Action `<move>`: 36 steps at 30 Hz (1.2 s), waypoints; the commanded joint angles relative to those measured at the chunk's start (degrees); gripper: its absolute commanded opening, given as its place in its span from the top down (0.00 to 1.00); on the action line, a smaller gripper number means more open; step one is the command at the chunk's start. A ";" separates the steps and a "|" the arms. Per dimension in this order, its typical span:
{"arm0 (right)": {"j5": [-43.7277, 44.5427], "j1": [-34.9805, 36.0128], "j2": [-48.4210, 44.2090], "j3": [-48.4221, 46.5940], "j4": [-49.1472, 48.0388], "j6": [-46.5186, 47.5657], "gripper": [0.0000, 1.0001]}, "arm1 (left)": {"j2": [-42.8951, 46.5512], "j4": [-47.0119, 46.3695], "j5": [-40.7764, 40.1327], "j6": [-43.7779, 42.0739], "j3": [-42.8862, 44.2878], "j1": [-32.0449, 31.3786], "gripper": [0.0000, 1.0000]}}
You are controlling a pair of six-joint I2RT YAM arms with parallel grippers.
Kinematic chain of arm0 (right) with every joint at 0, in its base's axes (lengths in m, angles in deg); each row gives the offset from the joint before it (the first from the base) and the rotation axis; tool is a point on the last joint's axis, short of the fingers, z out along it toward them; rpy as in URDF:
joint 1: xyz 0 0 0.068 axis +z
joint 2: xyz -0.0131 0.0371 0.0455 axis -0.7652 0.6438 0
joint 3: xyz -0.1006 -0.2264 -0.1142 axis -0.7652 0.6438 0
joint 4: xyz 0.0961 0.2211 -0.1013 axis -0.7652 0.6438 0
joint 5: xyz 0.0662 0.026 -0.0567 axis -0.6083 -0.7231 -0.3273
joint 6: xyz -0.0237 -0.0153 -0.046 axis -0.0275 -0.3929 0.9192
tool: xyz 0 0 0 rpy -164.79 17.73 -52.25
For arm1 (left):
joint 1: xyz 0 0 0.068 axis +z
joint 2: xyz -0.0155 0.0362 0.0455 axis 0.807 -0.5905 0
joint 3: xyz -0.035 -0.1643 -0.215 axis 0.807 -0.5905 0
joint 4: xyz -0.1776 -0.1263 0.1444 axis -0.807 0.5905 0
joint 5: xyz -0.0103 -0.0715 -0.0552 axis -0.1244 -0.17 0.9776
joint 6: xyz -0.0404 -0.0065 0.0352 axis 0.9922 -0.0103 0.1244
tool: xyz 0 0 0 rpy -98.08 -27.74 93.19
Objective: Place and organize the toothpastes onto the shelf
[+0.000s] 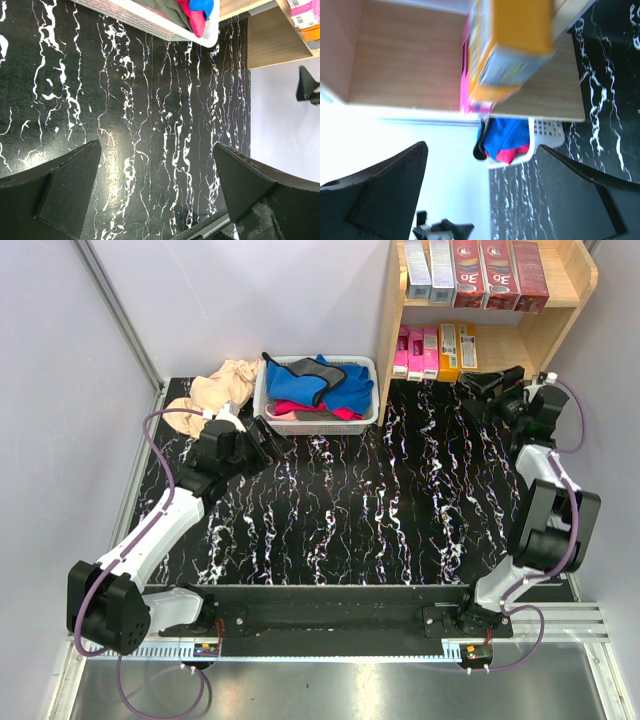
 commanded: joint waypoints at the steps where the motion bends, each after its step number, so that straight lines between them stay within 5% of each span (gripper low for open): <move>1: 0.90 1.54 -11.55 3.24 7.88 8.45 0.00 | 2.02 0.13 1.12 -2.72 0.84 0.21 0.01; 11: 16.63 10.06 -29.59 7.19 39.28 32.10 0.00 | 4.56 9.71 -3.19 -13.09 2.42 0.21 0.01; 25: 26.13 11.65 -47.69 29.51 48.35 35.19 0.00 | 13.88 13.58 -9.08 -17.49 -6.27 0.21 0.01; 36: 27.72 11.65 -49.64 31.11 48.18 36.58 0.00 | 14.24 13.15 -11.10 -16.44 -9.88 0.21 0.01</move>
